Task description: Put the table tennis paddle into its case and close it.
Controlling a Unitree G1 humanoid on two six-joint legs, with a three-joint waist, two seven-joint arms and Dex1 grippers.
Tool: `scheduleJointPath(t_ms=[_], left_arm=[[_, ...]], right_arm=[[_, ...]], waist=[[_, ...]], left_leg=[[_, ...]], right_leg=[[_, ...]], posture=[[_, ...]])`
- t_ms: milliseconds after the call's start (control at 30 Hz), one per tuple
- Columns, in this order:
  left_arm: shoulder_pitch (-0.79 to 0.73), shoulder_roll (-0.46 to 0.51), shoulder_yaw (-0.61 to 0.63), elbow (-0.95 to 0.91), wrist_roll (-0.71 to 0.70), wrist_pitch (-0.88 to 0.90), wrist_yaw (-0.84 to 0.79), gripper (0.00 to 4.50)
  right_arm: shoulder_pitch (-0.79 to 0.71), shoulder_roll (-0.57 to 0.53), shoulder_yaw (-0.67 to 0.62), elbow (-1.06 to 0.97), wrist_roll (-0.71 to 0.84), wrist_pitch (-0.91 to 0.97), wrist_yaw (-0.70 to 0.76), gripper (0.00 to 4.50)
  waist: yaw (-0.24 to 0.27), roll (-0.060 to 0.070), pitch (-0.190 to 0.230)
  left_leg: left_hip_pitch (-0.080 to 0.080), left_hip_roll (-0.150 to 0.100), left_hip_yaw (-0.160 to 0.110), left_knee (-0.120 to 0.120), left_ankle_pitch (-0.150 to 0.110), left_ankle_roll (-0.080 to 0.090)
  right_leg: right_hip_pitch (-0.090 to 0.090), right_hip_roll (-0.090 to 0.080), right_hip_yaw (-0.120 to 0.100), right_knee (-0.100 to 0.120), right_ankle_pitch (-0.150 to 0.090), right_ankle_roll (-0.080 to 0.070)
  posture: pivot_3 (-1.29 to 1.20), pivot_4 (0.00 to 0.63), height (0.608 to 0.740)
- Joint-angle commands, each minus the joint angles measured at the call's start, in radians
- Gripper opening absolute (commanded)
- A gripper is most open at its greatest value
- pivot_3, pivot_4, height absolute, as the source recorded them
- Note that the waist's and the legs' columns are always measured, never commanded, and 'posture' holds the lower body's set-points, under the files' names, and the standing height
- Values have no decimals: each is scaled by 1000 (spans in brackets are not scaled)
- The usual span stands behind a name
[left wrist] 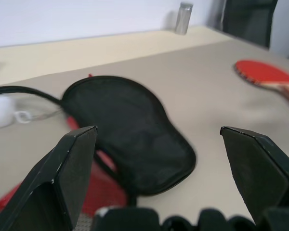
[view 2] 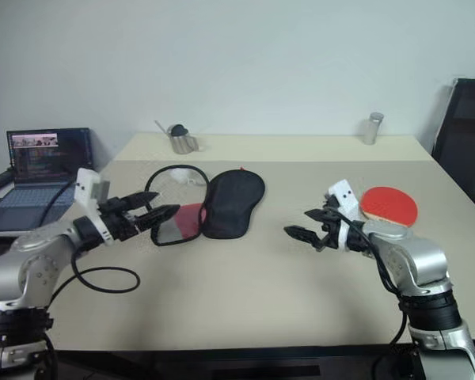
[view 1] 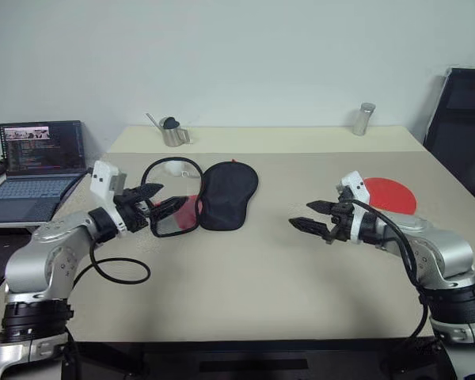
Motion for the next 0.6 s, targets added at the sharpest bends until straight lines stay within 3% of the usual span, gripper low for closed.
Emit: scheduleJointPath(t_ms=[33,267,600], left_arm=[[19,24,16,21,19,-41,-36,4448],[45,48,33,61,31,-64,-85,4448],[55,71,57,83,29,-70,-105,4448]], right_arm=[[-68,56,2,33,0,23,-53,4500],[-175,229,37,214,-64,3,-166,4500],[-279,415,93,533,-215,-202,-233,4500]], waist=[[0,0,0],[1,0,0],[-1,0,0]], left_leg=[[0,0,0,0,0,0],[0,0,0,0,0,0],[0,0,0,0,0,0]], right_leg=[[0,0,0,0,0,0],[-1,0,0,0,0,0],[-2,0,0,2,0,0]], posture=[[0,150,740],[0,150,740],[0,150,740]])
